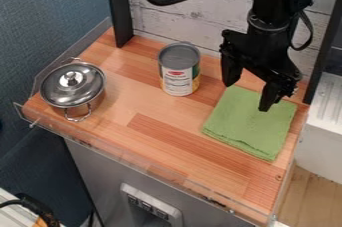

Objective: Moved the can to the lower middle part of the table

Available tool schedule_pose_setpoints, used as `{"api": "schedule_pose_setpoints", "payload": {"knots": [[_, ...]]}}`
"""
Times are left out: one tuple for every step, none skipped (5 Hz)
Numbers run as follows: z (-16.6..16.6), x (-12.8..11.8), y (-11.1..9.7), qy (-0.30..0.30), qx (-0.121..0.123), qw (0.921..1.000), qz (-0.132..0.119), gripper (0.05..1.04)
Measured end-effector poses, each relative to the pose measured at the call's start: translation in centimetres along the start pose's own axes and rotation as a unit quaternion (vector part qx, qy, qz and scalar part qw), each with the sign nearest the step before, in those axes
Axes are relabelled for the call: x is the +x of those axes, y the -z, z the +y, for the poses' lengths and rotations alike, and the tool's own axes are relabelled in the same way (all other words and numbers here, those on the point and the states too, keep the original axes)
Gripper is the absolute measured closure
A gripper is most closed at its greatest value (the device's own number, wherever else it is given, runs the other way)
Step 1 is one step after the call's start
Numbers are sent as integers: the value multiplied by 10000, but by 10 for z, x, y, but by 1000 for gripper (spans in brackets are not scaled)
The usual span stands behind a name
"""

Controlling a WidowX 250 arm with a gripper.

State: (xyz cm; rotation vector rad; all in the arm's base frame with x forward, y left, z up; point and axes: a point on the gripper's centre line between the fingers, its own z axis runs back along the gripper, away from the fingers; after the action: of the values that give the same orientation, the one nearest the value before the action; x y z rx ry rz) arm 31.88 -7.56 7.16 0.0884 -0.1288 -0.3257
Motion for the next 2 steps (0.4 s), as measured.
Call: {"api": "schedule_pose_setpoints", "payload": {"knots": [[-2,-3,9,-4,-44,9999,162,83],[27,5,2,-414,-111,9991,69,83]]}}
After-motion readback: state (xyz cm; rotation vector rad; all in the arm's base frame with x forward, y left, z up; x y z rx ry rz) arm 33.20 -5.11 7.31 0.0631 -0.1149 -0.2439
